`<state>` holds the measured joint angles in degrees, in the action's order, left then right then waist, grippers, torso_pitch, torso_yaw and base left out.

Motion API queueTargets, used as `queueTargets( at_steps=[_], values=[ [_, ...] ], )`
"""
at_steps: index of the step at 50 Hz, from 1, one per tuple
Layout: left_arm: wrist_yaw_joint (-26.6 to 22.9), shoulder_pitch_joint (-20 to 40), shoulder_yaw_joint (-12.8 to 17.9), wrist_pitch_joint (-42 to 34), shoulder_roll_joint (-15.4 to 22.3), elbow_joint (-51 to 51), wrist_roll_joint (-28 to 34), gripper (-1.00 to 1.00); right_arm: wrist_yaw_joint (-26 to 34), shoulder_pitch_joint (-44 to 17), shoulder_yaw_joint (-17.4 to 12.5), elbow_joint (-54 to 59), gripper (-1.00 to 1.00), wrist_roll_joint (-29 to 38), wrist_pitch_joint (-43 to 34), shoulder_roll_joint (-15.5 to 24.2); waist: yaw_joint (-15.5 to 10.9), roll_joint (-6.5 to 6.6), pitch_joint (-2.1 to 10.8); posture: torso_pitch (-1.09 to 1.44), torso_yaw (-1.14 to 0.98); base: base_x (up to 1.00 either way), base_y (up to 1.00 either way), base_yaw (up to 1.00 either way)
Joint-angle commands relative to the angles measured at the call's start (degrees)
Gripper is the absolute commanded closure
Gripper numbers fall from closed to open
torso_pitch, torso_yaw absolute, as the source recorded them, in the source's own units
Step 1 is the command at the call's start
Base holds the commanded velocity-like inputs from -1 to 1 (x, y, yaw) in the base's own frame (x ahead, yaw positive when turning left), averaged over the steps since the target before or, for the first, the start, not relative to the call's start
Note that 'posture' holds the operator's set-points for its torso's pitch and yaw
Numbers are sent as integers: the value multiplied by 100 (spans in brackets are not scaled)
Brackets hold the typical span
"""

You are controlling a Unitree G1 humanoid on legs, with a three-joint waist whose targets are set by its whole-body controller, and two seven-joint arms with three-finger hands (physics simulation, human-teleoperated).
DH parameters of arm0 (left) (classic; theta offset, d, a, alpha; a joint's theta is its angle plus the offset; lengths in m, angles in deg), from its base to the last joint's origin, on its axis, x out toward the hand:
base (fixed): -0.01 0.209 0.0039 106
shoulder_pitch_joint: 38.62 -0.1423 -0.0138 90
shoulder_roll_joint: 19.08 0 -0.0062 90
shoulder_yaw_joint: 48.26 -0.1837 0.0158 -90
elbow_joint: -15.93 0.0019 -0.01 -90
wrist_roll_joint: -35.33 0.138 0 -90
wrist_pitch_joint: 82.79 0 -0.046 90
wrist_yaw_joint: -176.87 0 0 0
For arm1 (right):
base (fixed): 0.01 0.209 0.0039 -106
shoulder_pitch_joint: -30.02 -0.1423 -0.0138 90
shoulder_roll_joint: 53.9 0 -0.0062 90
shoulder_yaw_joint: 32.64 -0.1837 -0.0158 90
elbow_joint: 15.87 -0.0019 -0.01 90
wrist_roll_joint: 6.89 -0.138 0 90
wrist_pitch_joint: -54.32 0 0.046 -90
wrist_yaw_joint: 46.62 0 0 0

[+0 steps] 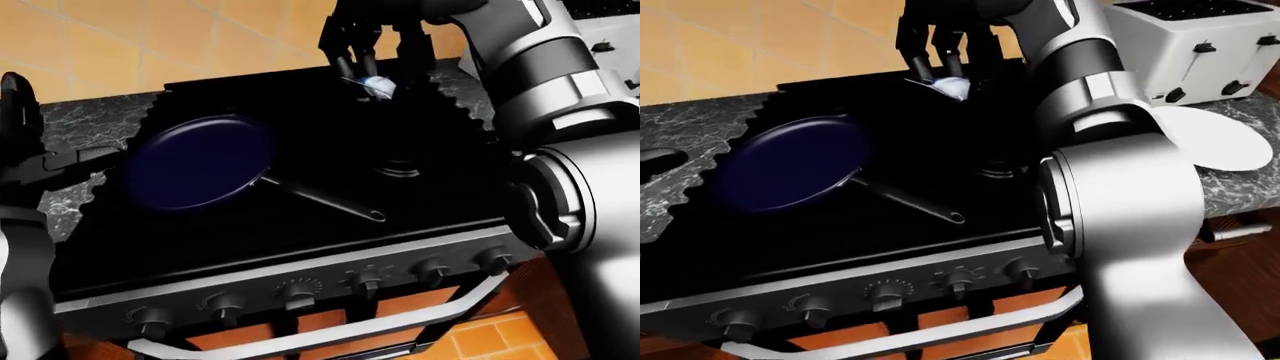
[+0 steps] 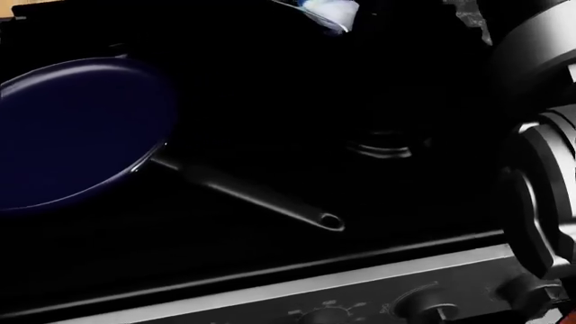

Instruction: Pick the fish from the pan and place it on the plate.

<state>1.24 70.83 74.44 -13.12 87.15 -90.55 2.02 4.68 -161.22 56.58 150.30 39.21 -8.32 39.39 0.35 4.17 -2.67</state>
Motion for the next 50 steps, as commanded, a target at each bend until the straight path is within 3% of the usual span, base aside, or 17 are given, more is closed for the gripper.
queueTargets(
  at_steps=[1,4,6,7,9,16,19,20,21,24,28,32,42,45,46,47,50],
  values=[
    [-30,130,58,122,119,-253,-33,-100,-140,-253,-91,-241,100,-93,17,118,34,71,132,0,0,0,-27,0],
    [-31,135,72,107,134,-284,-39,-100,-135,-251,-99,-244,100,-92,12,125,17,-189,120,0,0,0,-27,0],
    [-31,143,84,99,145,-293,-47,-100,-137,-246,-100,-240,100,-90,11,127,13,-627,228,0,0,0,-27,0],
    [-37,140,84,109,143,-280,-41,-100,-135,-249,-102,-240,100,-91,9,127,36,-384,150,0,0,0,-26,0],
    [-47,139,82,122,141,-264,-35,-100,-149,-245,-103,-240,100,-89,9,127,36,-376,148,0,0,0,-27,0],
    [-54,138,95,115,156,-265,-44,-100,-151,-229,-105,-238,100,-88,18,135,-8,64,34,0,0,0,-27,0],
    [-56,136,96,121,155,-261,-40,-100,-134,-238,-109,-245,100,-92,7,137,23,459,147,0,0,0,-27,0],
    [-56,135,97,120,155,-262,-42,-100,-134,-240,-112,-248,100,-96,1,137,-16,199,80,0,0,0,-27,0],
    [-57,134,99,120,154,-258,-41,-100,-129,-243,-112,-248,100,-97,2,140,42,312,105,0,0,0,-27,0],
    [-51,135,97,113,154,-271,-46,-100,-112,-240,-116,-257,100,-110,15,147,39,232,176,0,0,0,-28,0],
    [-38,151,98,94,166,-279,-53,-100,-99,-246,-111,-249,100,-105,17,167,34,-29,106,0,0,0,-27,0],
    [-4,173,126,22,209,-346,-104,-100,-75,-249,-110,-257,100,-107,29,173,-32,-554,248,0,0,0,-27,0],
    [5,169,138,19,227,-348,-125,-100,49,-278,-125,-309,100,-151,63,231,-16,52,43,0,0,0,-27,0],
    [9,174,127,24,225,-344,-117,-100,70,-271,-122,-311,100,-154,80,268,27,436,132,0,0,0,-27,0],
    [12,182,119,24,226,-343,-113,-100,79,-274,-124,-315,100,-157,80,281,-10,193,76,0,0,0,-27,0],
    [16,190,111,22,227,-344,-111,-100,86,-276,-123,-311,100,-157,86,293,38,291,98,0,0,0,-27,0],
    [16,183,86,40,203,-347,-95,-100,101,-287,-124,-319,100,-154,81,330,43,212,175,0,0,0,-27,0]
  ],
)
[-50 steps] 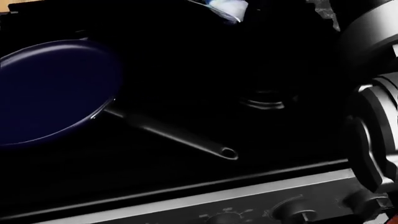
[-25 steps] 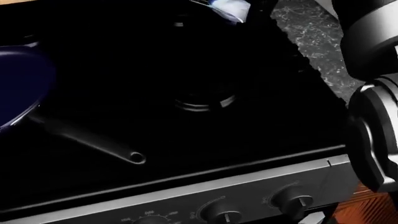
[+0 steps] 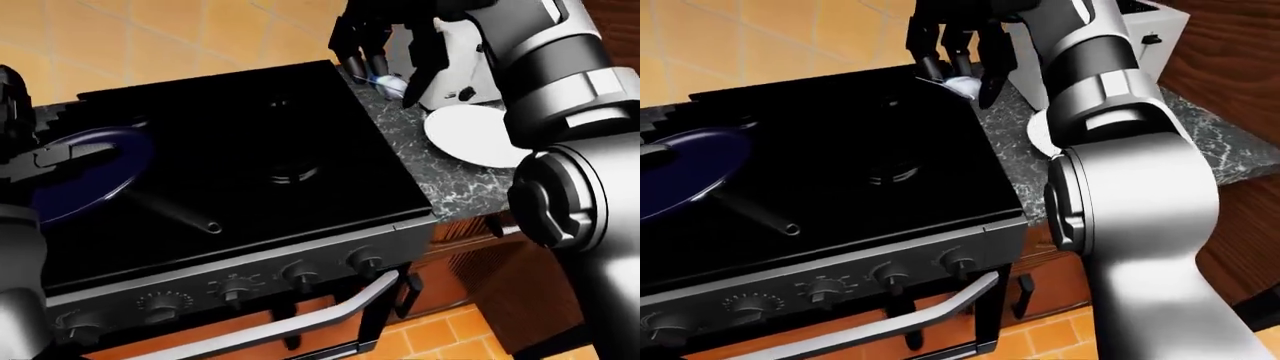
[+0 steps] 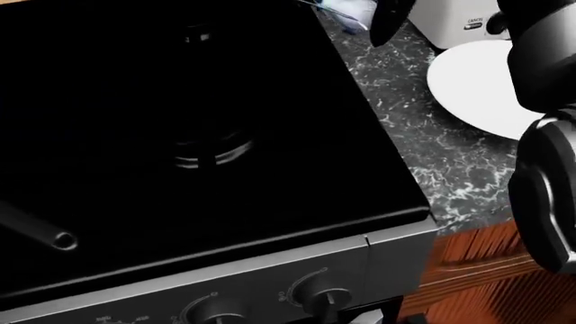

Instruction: Pick the fish from the pan and place it on the plate.

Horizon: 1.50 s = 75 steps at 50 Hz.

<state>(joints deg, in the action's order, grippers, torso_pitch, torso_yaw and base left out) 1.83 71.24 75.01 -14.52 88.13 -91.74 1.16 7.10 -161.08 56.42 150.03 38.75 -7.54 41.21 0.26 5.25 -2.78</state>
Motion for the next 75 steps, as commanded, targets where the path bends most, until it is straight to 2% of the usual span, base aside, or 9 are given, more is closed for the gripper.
queueTargets(
  at_steps=[1,8,21,28,43,49,57,62,75],
  values=[
    [-42,141,36,169,111,-237,-15,-100,-130,-305,-112,-300,100,-114,-9,154,50,52,177,0,0,0,-27,0],
    [-43,142,40,157,110,-248,-12,-100,-117,-315,-115,-303,100,-117,-7,185,-23,-656,258,0,0,0,-27,0],
    [-84,108,28,210,71,-217,27,-100,-70,-329,-138,-313,100,-165,-11,210,30,264,126,0,0,0,-27,0],
    [-86,107,40,191,70,-232,27,-100,-22,-378,-162,-308,100,-239,-38,222,9,-302,-23,0,0,0,-4,0],
    [-91,94,52,182,65,-251,24,-100,-6,-363,-137,-304,100,-244,-60,250,101,-80,137,0,0,0,-10,0],
    [-83,102,62,161,75,-261,8,-100,25,-357,-138,-302,100,-239,-40,258,20,-569,154,0,0,0,-33,0],
    [-68,119,60,151,90,-262,-7,-100,35,-386,-156,-296,100,-255,-36,252,30,-138,-2,0,0,0,-35,0],
    [-79,108,52,178,81,-242,6,-100,56,-379,-174,-305,100,-318,27,235,102,-253,-63,0,0,0,0,0],
    [-89,87,72,188,82,-242,10,-100,-108,-299,-58,-285,100,-121,534,268,295,-38,23,0,0,0,0,0]
  ],
)
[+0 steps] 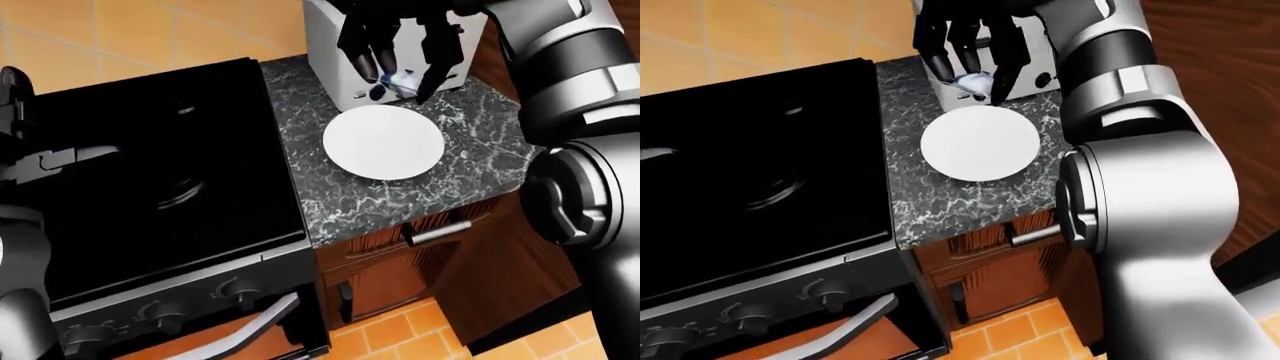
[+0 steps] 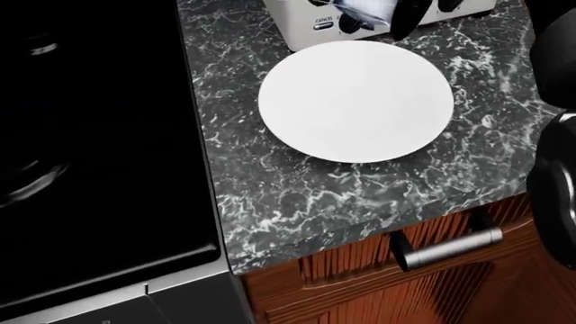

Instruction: Pick the fish from the pan and place it on the plate.

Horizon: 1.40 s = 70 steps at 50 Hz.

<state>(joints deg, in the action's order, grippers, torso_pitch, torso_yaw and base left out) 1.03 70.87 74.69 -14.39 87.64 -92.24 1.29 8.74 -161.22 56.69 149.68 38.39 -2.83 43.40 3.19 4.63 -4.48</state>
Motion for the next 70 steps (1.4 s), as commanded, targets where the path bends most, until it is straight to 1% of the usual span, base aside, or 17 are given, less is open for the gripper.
queueTargets(
  at_steps=[1,11,13,16,19,23,27,29,30,44,51,70],
  values=[
    [-8,125,109,173,132,-192,-5,-100,-313,-283,-82,-242,100,-59,80,43,0,19,198,0,0,0,0,0],
    [-4,117,108,172,125,-202,-6,-100,-829,-241,-4,-204,100,271,270,-20,-42,-24,228,0,0,0,0,0],
    [-5,116,113,170,129,-202,-8,-100,-1110,-234,111,-186,100,511,388,15,-54,-31,226,0,0,0,0,0],
    [-5,112,113,170,128,-206,-8,-100,-1277,-224,100,-158,100,676,335,7,-74,-43,221,0,0,0,0,0],
    [8,124,111,161,131,-210,-11,-100,-1552,-174,160,-132,100,933,387,40,-93,-56,214,0,0,0,0,0],
    [9,127,109,162,130,-209,-16,-100,-1715,-126,206,-110,100,1213,500,77,-112,-66,209,0,0,0,0,0],
    [14,137,116,154,146,-206,-27,-100,-1607,-70,128,-117,100,1293,514,72,-123,-70,204,0,0,0,0,0],
    [15,142,102,158,143,-203,-22,-100,-1595,-27,136,-118,100,1356,581,85,-124,-71,202,0,0,0,0,0],
    [11,136,104,161,140,-200,-22,-100,-1665,-10,172,-113,100,1436,640,104,-124,-71,200,0,0,0,0,0],
    [-7,96,114,168,117,-215,-8,-100,-1826,219,147,-121,100,1717,752,78,-126,-74,208,0,0,0,0,0],
    [-12,89,117,171,109,-214,-1,-100,-2081,327,211,-120,100,1930,820,50,-131,-76,211,0,0,0,0,0],
    [-29,76,120,190,87,-203,16,-100,-2234,537,187,-142,100,2066,849,-71,-147,-96,242,0,0,0,0,0]
  ],
)
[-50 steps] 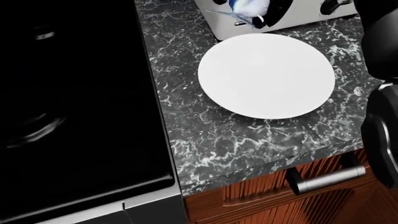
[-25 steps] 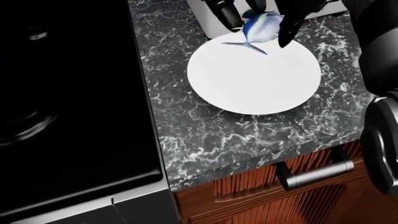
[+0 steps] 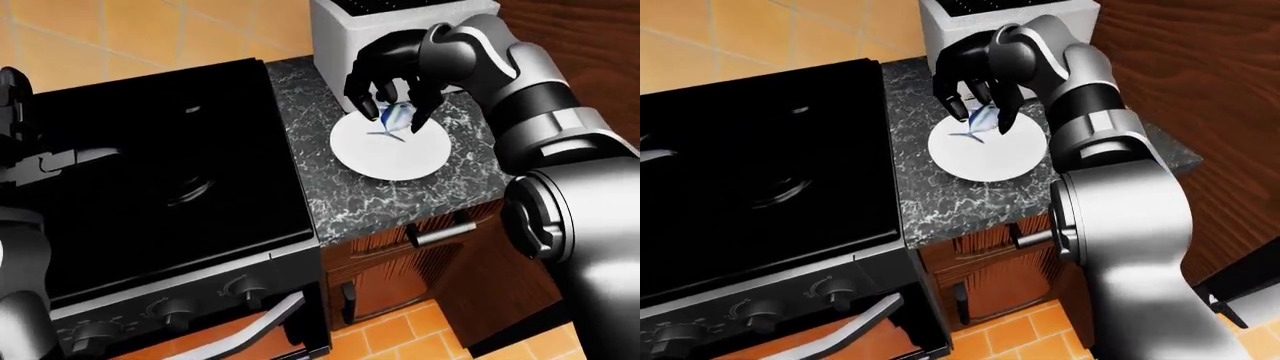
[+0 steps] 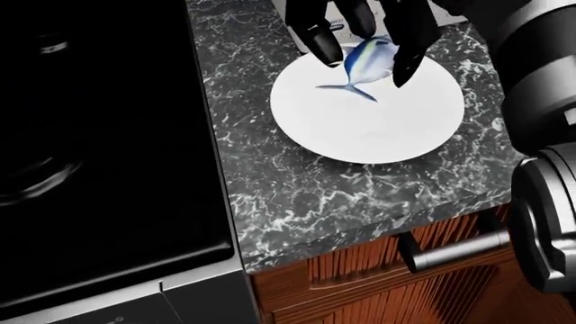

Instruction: Pick the fish from the pan and place it on the plate.

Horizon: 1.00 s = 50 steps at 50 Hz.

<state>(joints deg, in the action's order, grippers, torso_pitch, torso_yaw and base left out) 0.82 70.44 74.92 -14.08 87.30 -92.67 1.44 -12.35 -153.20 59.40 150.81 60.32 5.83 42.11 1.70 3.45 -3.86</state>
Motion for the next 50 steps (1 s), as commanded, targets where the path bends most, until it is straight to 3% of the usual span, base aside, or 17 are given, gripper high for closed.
queueTargets(
  at_steps=[1,8,27,39,42,50],
  values=[
    [-8,122,99,159,124,-157,-2,-100,-129,-255,-80,-257,100,-124,-8,57,1,20,181,0,0,0,0,0],
    [-6,134,99,152,139,-151,-12,-100,-116,-164,-56,-266,93,-74,39,86,-5,10,189,0,0,0,0,0],
    [-21,102,119,149,133,-165,6,-100,-365,103,-22,-286,100,105,74,71,-11,8,193,0,0,0,0,0],
    [-11,124,120,143,147,-157,-2,-100,-345,118,-36,-287,67,108,86,74,-8,4,191,0,0,0,0,0],
    [-6,121,118,150,141,-155,-4,-100,-303,130,-44,-291,42,87,80,69,-8,4,190,0,0,0,0,0],
    [-4,115,106,157,137,-165,2,-100,-193,144,-51,-304,39,49,105,107,-7,3,191,0,0,0,0,0]
  ],
)
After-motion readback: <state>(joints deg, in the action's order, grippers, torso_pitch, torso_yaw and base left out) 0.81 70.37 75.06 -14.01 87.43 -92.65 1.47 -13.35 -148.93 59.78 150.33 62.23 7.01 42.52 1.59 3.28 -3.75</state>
